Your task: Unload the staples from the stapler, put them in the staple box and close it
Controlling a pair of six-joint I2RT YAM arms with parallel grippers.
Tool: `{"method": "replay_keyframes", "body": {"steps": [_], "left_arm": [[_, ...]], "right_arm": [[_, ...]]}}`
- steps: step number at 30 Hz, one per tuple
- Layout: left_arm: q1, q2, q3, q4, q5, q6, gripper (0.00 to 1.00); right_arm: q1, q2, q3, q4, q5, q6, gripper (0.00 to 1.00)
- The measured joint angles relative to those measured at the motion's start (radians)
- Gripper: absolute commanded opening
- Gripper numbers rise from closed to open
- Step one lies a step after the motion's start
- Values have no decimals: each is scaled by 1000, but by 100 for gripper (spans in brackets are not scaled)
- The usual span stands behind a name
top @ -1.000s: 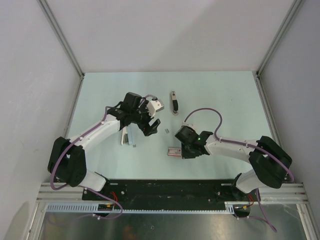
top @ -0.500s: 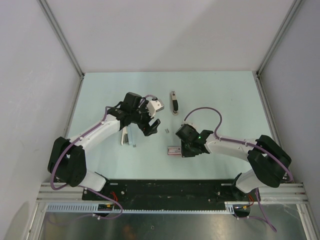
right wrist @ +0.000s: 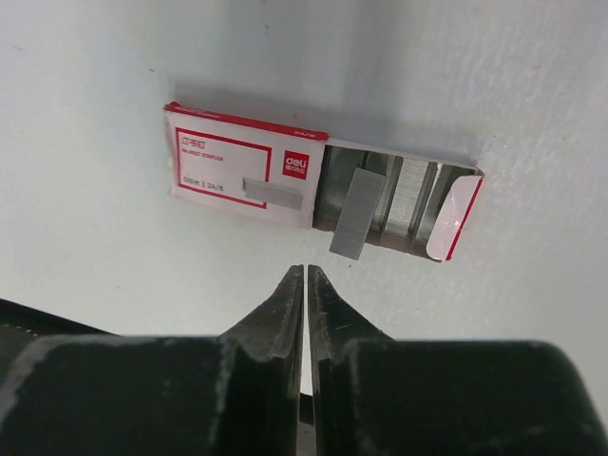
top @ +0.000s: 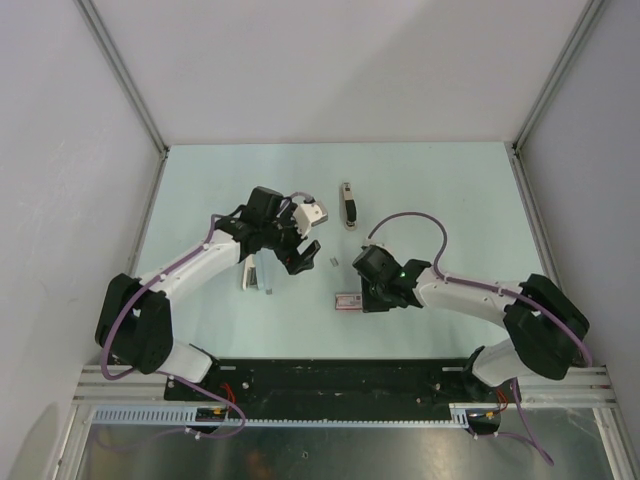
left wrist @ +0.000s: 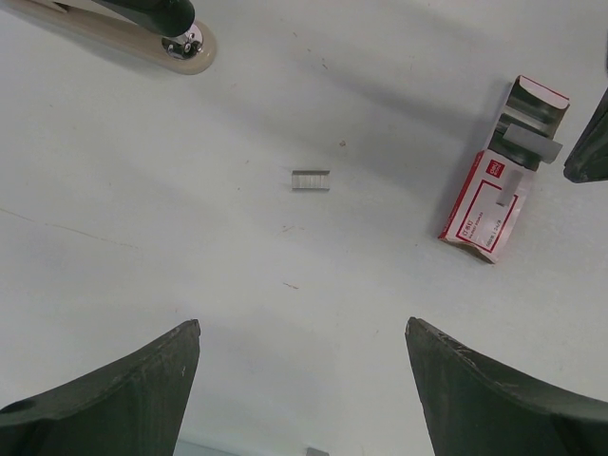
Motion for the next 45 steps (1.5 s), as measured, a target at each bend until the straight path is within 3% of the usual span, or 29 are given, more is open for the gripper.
{"method": "replay_keyframes", "body": {"steps": [4,14,28,45], "left_arm": [[0,0,-1,0,0,0,93],[0,0,-2,0,1,0,93],[-10,0,-2,0,1,2,93],[-11,0,-9,0,1,18,93]], "right_arm": [[-10,-55,0,-1,2,-3,13],[-28,-121,5,-43,19,-35,0],[-39,-19,-16,-31,-163,-103,0],[-122,46,-13,-20,-226,-159,0]]}}
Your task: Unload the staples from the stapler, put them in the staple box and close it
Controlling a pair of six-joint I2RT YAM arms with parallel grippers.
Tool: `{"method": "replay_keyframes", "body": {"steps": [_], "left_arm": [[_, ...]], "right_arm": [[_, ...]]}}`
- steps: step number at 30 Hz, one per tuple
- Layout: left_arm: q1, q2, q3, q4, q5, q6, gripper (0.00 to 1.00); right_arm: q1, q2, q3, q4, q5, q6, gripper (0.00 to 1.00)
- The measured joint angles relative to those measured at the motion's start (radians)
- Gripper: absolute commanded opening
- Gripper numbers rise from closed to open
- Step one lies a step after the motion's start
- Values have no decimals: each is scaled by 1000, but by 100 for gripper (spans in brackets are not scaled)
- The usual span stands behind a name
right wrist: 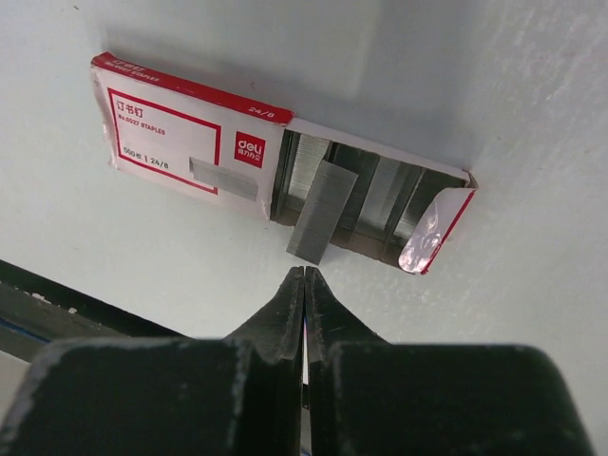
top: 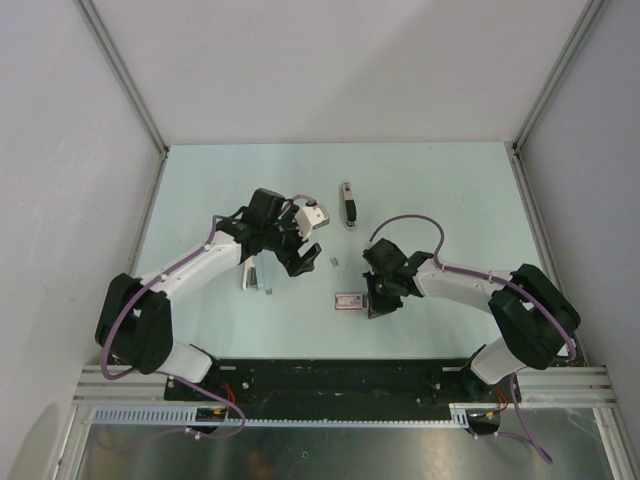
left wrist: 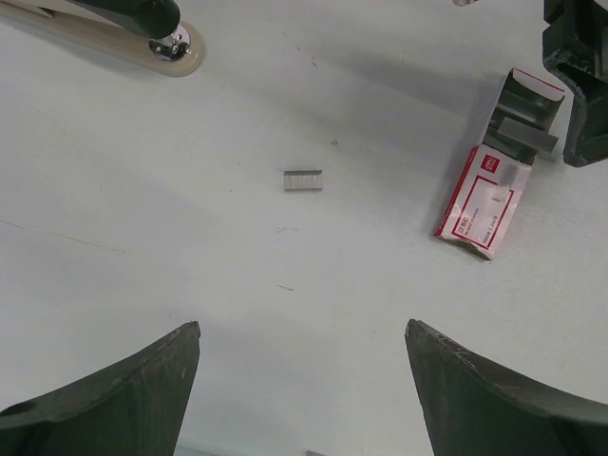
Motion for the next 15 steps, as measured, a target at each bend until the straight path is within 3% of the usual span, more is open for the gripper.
{"method": "replay_keyframes", "body": {"steps": [15], "left_arm": [[0,-10,-6,0,0,13,93]], "right_arm": [[-15,18,34,8,9,-19,0]]}}
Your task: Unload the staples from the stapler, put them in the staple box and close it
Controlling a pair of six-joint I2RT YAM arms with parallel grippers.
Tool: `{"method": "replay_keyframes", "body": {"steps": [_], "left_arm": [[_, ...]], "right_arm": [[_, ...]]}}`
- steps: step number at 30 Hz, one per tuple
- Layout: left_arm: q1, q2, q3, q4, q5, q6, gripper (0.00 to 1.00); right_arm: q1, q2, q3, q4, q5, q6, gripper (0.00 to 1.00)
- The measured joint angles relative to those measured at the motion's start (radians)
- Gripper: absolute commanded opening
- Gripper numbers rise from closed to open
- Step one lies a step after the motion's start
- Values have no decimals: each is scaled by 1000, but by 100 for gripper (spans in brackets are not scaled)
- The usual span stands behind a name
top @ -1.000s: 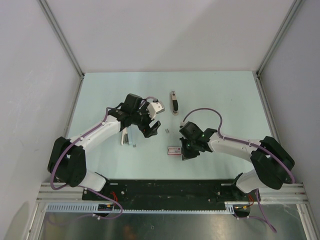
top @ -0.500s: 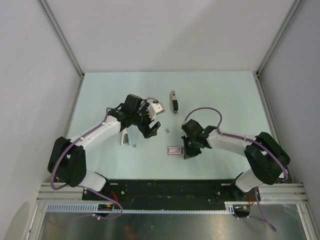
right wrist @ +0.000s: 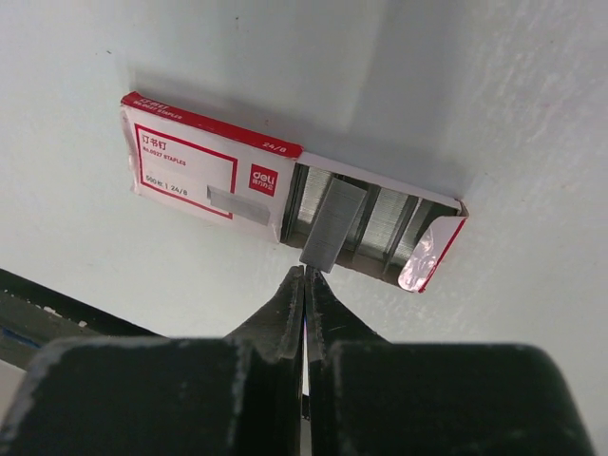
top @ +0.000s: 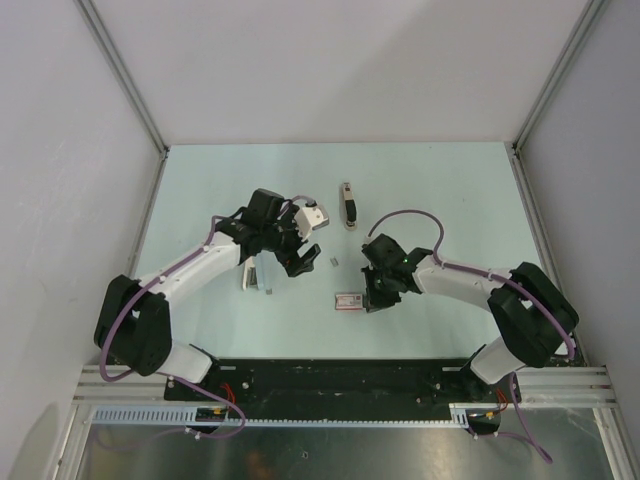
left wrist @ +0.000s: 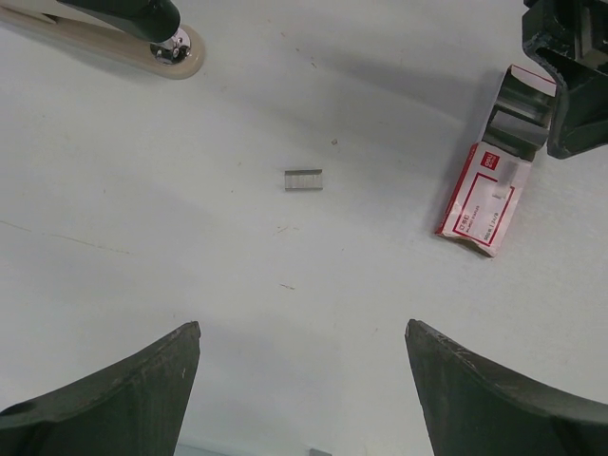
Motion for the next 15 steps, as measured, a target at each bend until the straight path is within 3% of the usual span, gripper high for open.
{"method": "replay_keyframes", "body": {"steps": [15], "left_arm": [[0,-5,-2,0,0,4,93]], "right_arm": [[-2,4,17,19,34,-8,4]]}}
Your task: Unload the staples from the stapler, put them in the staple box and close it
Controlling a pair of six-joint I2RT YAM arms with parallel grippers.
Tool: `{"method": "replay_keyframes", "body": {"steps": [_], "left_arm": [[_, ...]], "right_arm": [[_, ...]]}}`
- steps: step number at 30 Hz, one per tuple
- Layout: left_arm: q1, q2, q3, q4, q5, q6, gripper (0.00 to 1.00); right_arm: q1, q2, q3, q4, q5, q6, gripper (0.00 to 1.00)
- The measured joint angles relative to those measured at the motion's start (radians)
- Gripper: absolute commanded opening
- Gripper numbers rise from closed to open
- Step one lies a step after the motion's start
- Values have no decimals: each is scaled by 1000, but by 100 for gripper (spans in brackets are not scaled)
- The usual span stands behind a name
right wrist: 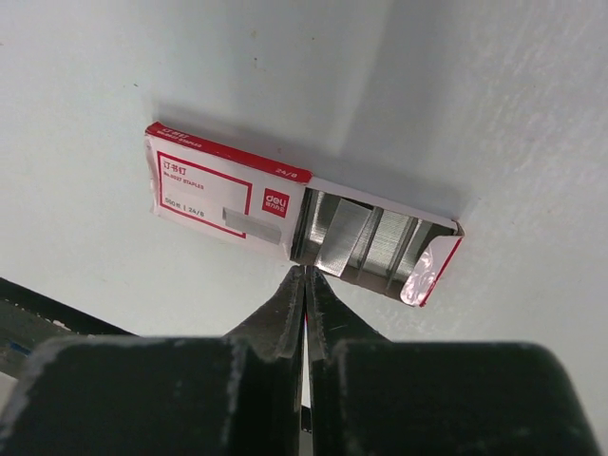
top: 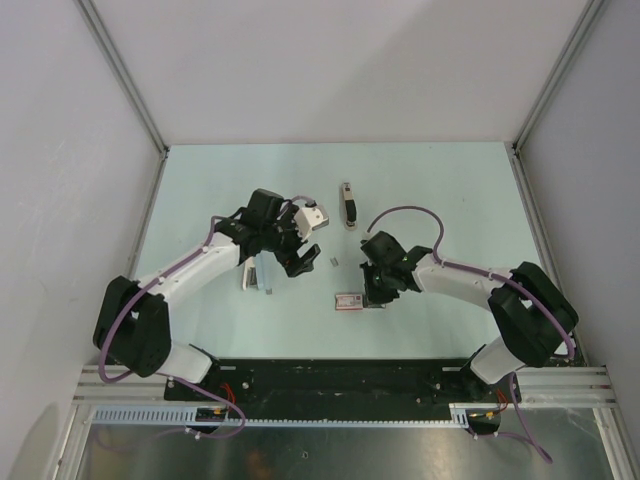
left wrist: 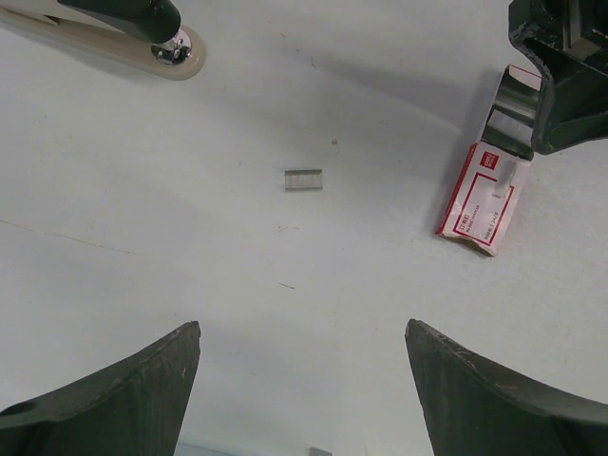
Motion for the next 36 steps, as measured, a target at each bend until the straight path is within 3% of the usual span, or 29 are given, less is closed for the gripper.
{"method": "replay_keyframes", "body": {"steps": [6,13,18,21,25,28,33,36], "left_arm": [[0,-9,-4,0,0,0,95],[-7,-10,-4,0,-8,8,99],[-31,-9,-4,0,-7,8,99],[-40,8,9,0,-2,18,91],[-43,75,65,0,13,27,71],[-44,131,111,2,26,27,65],[-71,205,154,7,18,116,77],[-98,249,154,3,13,268,85]], "right_arm": [[0,-8,2,8,-27,-3,12],[-17,-165,12,35,-82,-14,37],[-61,-246,40,122,-64,-23,45],[-75,-240,42,154,-20,-37,49],[-76,-209,42,205,34,-72,51],[-79,-165,41,240,74,-93,50],[-104,-151,-12,278,129,-83,48],[-115,-192,-95,313,146,-58,47]]}}
